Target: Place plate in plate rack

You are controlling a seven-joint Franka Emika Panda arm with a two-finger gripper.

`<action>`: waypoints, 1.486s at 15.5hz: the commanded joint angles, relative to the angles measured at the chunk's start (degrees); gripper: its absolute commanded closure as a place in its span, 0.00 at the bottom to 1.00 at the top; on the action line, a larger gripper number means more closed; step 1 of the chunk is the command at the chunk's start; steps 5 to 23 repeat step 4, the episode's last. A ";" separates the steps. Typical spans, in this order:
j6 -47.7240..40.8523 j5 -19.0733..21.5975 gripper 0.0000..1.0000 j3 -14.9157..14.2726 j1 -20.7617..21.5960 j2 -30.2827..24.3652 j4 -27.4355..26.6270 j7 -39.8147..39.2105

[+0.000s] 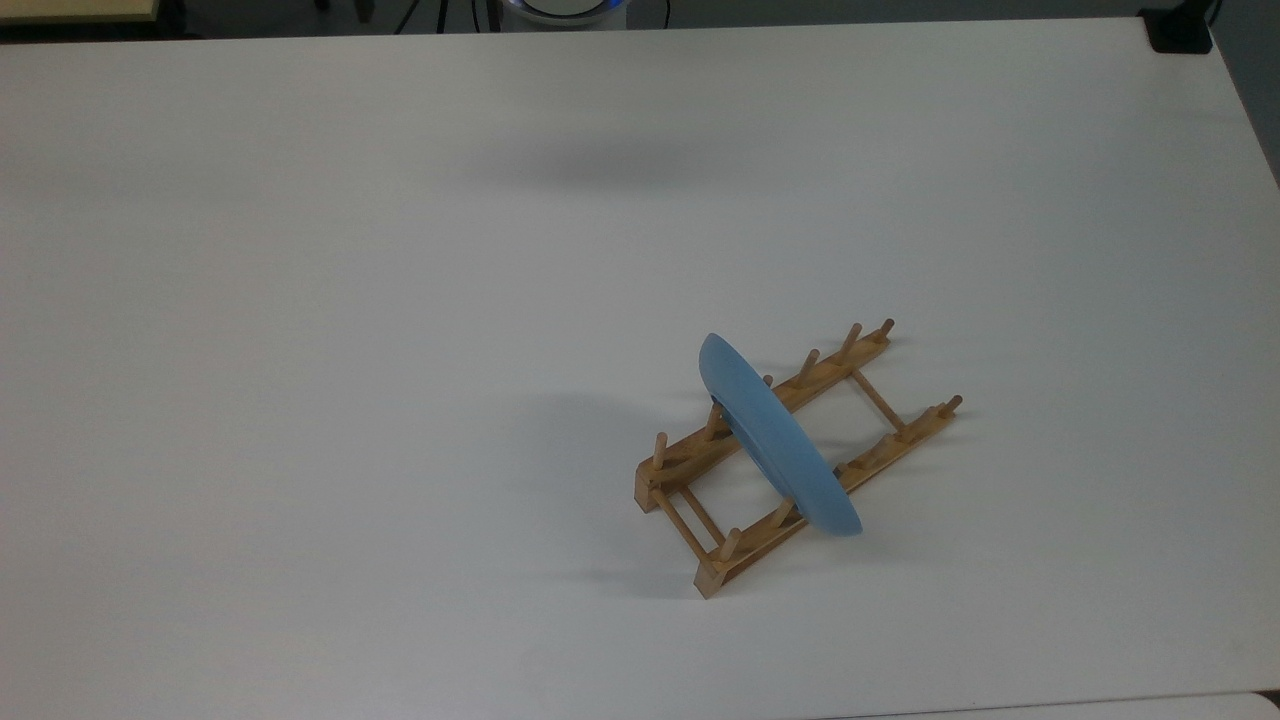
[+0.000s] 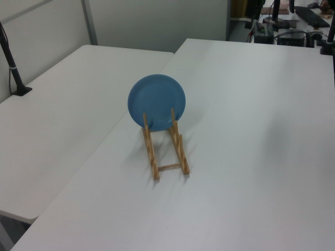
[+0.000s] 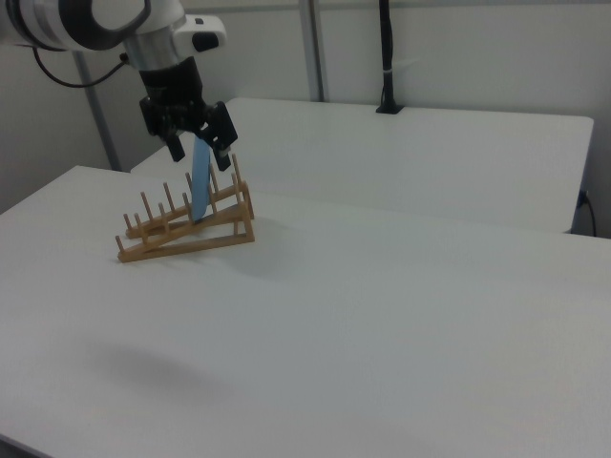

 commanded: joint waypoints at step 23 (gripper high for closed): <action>-3.56 1.47 0.00 -0.09 -0.34 -1.48 -0.66 -3.21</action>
